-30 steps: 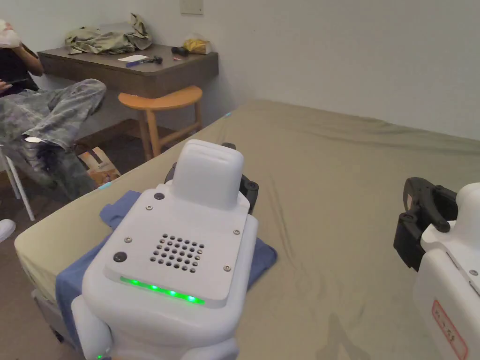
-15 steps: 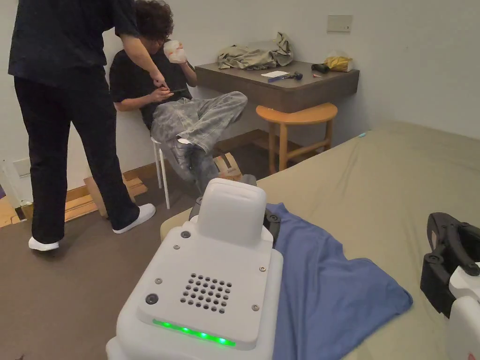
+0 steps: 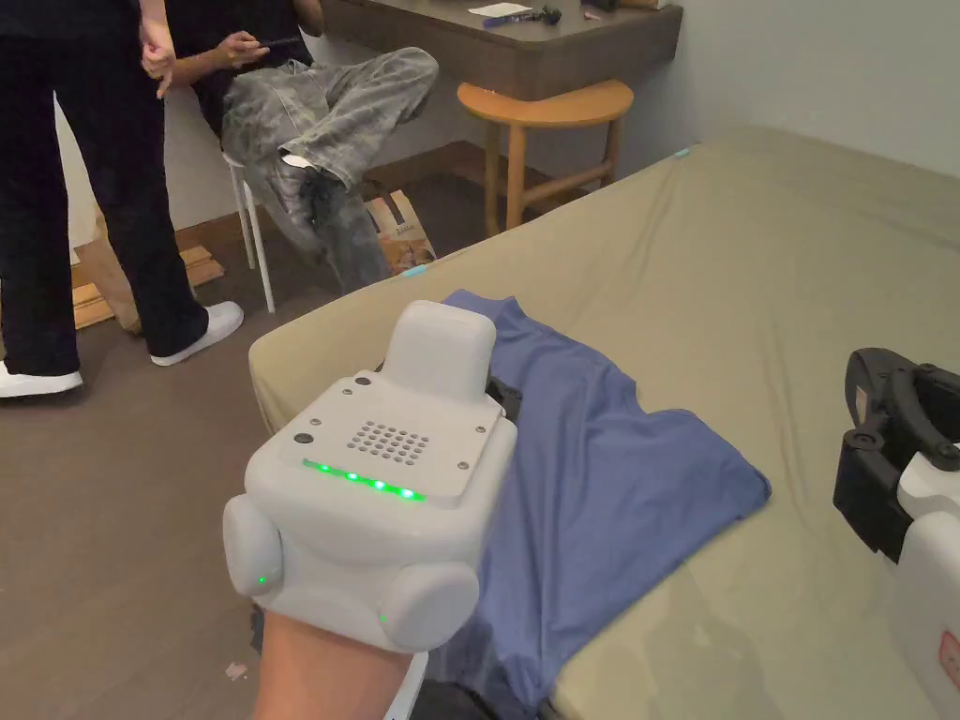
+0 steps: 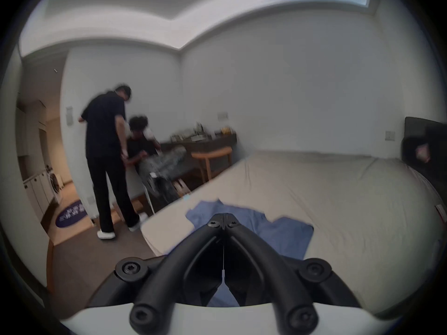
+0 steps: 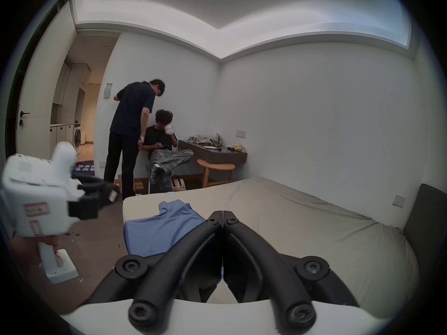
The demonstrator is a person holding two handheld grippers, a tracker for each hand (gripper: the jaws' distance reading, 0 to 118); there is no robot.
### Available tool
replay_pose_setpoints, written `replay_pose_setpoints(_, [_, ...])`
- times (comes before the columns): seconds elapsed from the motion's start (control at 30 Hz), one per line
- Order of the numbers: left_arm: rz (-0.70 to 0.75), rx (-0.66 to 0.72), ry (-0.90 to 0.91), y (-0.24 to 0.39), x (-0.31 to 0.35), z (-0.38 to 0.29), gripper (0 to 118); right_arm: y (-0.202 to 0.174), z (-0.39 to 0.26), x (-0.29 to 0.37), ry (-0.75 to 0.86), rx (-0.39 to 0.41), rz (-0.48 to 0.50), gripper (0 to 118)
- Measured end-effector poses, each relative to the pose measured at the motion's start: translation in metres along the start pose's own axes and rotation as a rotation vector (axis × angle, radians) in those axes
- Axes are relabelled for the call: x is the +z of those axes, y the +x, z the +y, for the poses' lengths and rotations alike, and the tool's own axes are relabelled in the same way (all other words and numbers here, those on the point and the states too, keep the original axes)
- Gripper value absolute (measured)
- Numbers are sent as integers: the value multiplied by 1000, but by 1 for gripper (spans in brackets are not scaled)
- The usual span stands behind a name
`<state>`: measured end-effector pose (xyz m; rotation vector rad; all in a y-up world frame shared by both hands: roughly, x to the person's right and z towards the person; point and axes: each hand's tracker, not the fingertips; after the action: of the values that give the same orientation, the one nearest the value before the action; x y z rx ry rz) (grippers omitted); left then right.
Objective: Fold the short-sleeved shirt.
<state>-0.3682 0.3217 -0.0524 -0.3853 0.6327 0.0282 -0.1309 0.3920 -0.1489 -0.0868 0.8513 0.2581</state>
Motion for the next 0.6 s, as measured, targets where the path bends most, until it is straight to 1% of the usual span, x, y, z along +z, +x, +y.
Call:
replay_pose_setpoints(0.1, [-50, 6, -155, 3, -68, -27, 0, 7, -11, -11, -48, 37, -24, 1])
replay_pose_setpoints(0.2, [-100, 20, -305, 6, -139, -52, 0, 15, -20, -23, -87, 49, -43, 1])
replay_pose_setpoints(0.23, [-119, 41, -353, 7, -159, -59, 1, 18, -22, -27, -100, 49, -52, 1])
replay_pose_setpoints(0.27, [-137, 63, -394, 7, -179, -65, 6, 22, -25, -32, -111, 49, -60, 1])
replay_pose_setpoints(0.3, [-135, 74, -420, 8, -198, -70, 6, 25, -28, -36, -121, 49, -72, 1])
replay_pose_setpoints(0.37, [-123, 49, -492, 12, -230, -78, 65, 32, -32, -43, -136, 46, -92, 1])
replay_pose_setpoints(0.4, [-137, 23, -511, 14, -244, -81, 89, 35, -34, -46, -144, 40, -100, 1])
replay_pose_setpoints(0.43, [-132, 13, -509, 17, -255, -84, 109, 39, -36, -49, -152, 35, -107, 1])
replay_pose_setpoints(0.47, [-116, -4, -508, 19, -263, -87, 117, 42, -38, -52, -160, 29, -113, 1])
replay_pose_setpoints(0.6, [-89, -10, -572, 28, -298, -97, 118, 50, -49, -62, -196, 15, -130, 1])
